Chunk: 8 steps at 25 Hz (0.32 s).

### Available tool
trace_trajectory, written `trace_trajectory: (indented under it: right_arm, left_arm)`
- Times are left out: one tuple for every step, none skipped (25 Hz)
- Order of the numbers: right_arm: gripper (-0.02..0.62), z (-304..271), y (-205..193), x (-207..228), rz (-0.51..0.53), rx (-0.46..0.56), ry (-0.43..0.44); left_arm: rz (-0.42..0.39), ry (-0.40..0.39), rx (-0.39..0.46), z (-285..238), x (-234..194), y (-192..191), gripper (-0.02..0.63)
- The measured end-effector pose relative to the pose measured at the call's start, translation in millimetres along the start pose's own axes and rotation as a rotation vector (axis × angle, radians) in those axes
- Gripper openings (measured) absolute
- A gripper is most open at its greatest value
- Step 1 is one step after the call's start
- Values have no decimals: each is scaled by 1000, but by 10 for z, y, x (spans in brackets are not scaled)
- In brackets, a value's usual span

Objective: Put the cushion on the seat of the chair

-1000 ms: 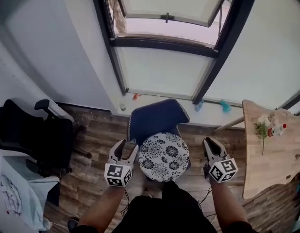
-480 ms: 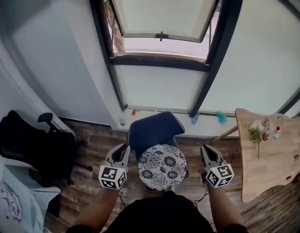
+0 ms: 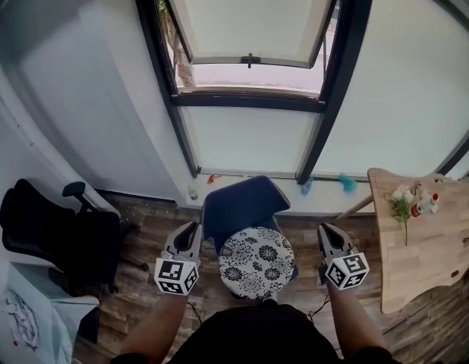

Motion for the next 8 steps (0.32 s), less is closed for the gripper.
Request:
trace_trajectory:
  right_arm:
    - [28,4,-2,7,3,-1,-3]
    - [28,8,-5,18,6,-3,-5]
    - [28,11,-8,31,8,-5,-8]
    - [28,10,-9,45,10,-7,-10]
    - [28,8,-9,57,12,-8,-11]
    - [28,5,-8,67,13,-9,-12]
    - [28,2,-6,76,15,-10,-13]
    - [28,0,-3,85,16,-10,-14]
  left_arm:
    - [1,2,-2,4,0,0,37]
    - [1,5,-4,7,-1,-1,37]
    - [1,8,-4,7,-2,0,37]
    - [1,11,-3,6,-5,5,37]
    - [0,13,-1,2,-10,14,38]
    - [-1,15,1,-3,-15,25,38]
    - [-3,16,4,-8,-20,39,37]
    - [-6,17,8,-14,-23,53,37]
Point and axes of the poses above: the fingertips, and each gripper's own axes: z backward along the fingers, x to its right, y out of its top, the point moved 5 cm from there along z, backward along the fingers, and after that the axes turned 5 degrees about z, right-handed, at the moved point
